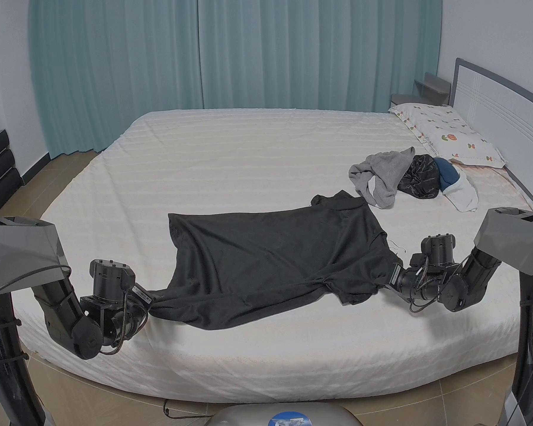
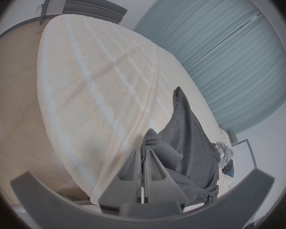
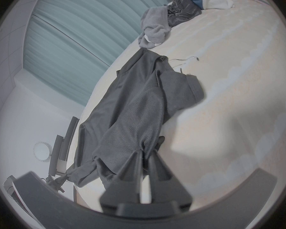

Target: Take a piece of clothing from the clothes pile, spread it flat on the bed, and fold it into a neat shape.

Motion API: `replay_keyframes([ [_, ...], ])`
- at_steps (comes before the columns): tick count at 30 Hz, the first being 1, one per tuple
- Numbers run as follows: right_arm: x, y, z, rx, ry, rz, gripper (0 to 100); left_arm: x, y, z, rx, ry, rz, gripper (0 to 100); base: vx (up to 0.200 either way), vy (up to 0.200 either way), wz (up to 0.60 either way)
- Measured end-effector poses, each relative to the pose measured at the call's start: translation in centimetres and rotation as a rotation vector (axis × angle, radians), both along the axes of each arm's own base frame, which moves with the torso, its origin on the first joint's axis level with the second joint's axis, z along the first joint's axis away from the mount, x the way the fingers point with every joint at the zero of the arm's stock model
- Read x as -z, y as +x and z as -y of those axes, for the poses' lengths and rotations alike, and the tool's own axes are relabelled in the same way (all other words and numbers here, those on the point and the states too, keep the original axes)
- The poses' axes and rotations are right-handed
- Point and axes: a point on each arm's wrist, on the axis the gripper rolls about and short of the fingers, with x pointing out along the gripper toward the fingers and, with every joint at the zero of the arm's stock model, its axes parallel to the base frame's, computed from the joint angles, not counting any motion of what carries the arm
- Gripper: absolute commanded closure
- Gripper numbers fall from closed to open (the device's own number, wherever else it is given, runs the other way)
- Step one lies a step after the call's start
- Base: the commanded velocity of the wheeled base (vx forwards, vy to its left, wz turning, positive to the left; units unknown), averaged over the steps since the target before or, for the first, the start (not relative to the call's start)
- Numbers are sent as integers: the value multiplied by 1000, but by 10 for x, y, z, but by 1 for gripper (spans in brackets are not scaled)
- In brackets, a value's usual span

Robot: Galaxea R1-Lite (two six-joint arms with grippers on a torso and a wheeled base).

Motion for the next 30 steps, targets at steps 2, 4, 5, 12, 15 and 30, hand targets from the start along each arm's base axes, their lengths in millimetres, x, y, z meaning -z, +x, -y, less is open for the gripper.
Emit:
replay_keyframes([
  [2, 0, -4, 3, 11, 4, -15, 100, 0, 0, 0, 0, 0, -1, 100, 0, 0, 0],
  [4, -4, -10, 6, 21, 15, -27, 100, 0, 0, 0, 0, 0, -1, 100, 0, 0, 0],
  [5, -7, -14, 8, 24, 23, -35, 100, 0, 0, 0, 0, 1, -2, 100, 0, 0, 0],
  [12, -36, -63, 28, 22, 90, -80, 100, -2, -2, 0, 4, 4, -2, 100, 0, 0, 0],
  [15, -48, -88, 35, 20, 111, -99, 100, -4, -3, -1, 9, 11, -1, 100, 0, 0, 0],
  [30, -82, -186, 41, 19, 133, -142, 100, -15, -33, 10, 147, 116, -68, 100, 0, 0, 0],
])
